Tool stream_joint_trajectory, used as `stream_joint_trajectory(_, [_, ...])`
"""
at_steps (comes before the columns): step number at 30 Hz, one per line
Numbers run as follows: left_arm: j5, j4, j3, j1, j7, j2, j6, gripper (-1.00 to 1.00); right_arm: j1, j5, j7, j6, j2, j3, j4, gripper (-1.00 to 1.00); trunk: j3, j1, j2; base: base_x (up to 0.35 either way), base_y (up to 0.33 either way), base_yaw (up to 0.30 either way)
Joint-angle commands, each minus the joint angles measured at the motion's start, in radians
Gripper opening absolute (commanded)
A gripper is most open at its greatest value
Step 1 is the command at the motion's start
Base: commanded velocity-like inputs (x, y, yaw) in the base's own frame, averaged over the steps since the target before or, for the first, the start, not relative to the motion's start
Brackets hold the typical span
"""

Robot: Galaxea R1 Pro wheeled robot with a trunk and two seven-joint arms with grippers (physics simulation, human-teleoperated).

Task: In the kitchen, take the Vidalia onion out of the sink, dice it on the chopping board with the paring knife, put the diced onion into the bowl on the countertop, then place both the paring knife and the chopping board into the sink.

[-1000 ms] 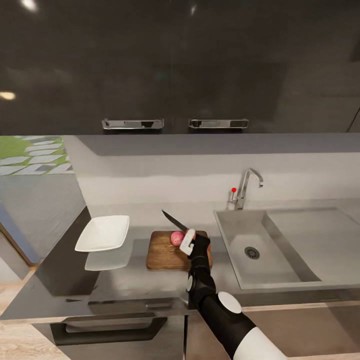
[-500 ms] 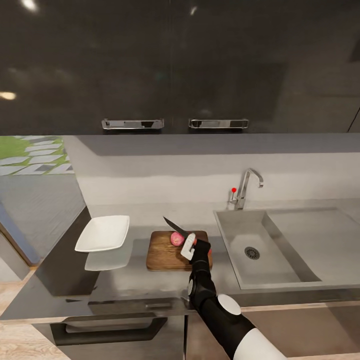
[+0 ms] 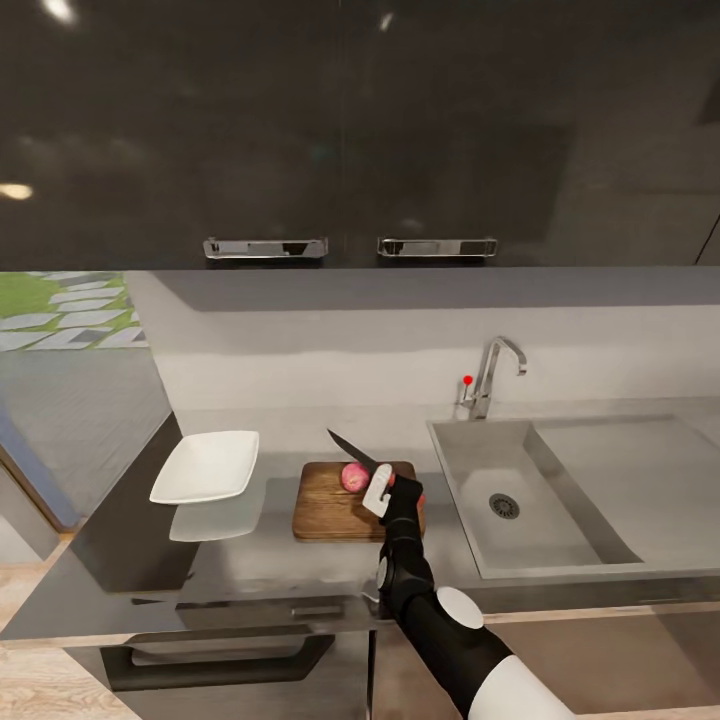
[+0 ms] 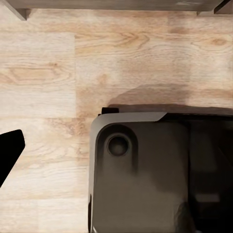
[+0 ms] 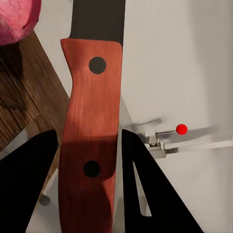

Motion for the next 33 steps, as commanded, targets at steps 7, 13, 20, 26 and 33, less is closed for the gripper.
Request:
stream_joint_trajectory(7, [0.01,0.001,-0.008,-0.001,-0.002,0.002,-0.003,1.0,-0.001,0.005,-0.001,0.008,-0.003,0.007,0.002,-1.0,-0.002,0.001,-0.002,0.059,-0.072,0.0])
stream_joint_trajectory(13, [0.011,0.001,-0.008,-0.001,-0.003,0.003,-0.003,1.0,-0.001,0.001,0.001,0.007,-0.002,0.007,0.006,-1.0,-0.002,0.001,-0.002,0.013,-0.015,0.0])
stream_joint_trajectory(20, [0.01,0.001,-0.008,-0.001,-0.002,0.003,-0.003,1.0,-0.001,-0.001,0.006,0.006,-0.001,0.007,0.015,-1.0,-0.002,0.001,-0.002,0.0,0.0,0.0])
stream_joint_trajectory(26, [0.011,0.001,-0.008,-0.001,-0.003,0.003,-0.003,1.0,-0.001,-0.001,0.008,0.006,-0.001,0.007,0.02,-1.0,-0.002,0.001,-0.002,0.0,0.0,0.0])
stream_joint_trajectory(33, [0.01,0.001,-0.008,-0.001,-0.003,0.003,-0.003,1.0,-0.001,-0.001,0.01,0.004,0.001,0.008,0.057,-1.0,-0.002,0.001,-0.002,0.0,0.0,0.0])
